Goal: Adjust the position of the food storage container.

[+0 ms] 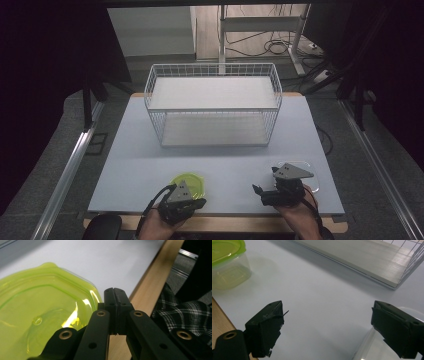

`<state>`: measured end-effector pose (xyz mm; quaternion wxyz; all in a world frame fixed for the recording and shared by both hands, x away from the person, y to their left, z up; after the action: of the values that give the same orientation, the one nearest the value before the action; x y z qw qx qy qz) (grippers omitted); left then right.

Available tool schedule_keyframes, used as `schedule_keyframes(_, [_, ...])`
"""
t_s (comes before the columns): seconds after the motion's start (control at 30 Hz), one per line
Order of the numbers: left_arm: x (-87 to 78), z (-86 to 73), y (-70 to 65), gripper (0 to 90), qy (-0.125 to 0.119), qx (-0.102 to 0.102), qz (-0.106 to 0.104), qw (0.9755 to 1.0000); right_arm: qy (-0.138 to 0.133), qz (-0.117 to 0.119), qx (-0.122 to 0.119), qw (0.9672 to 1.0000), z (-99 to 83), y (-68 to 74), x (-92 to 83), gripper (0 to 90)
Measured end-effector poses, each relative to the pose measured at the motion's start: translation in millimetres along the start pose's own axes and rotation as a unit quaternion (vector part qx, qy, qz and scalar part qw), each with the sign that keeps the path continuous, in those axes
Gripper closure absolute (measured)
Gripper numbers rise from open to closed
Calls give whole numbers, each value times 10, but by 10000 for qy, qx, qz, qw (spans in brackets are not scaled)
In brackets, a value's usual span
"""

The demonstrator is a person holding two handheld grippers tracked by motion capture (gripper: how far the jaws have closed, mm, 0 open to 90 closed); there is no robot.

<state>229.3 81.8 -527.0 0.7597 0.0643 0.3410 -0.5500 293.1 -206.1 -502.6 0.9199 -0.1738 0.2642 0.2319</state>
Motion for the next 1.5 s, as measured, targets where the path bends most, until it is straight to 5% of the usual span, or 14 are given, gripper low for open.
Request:
schedule_keyframes(0.77, [-273, -57, 491, 897, -237, -462, 711, 9961, 14, 27, -9, 10000, -3, 13, 1, 118])
schedule_keyframes(1.17, [-499, -138, 775, 897, -245, -663, 1117, 9912, 2, 58, 4, 10000, 1, 15, -2, 128])
schedule_keyframes(1.5, [-720, -231, 1011, 897, -285, -884, 1507, 9842, 10, 69, 9, 10000, 0, 18, -1, 133])
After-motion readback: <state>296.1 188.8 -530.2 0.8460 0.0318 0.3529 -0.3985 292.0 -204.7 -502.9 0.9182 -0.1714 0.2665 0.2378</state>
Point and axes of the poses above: each handheld gripper's, and its own axes: x roughly forward along the jaws, z roughly out of its top, y roughly to its left, the point moved 4 cm from there along x, roughly forward along the jaws, and after that the axes turned 14 degrees about -z, right-handed, at the moved point
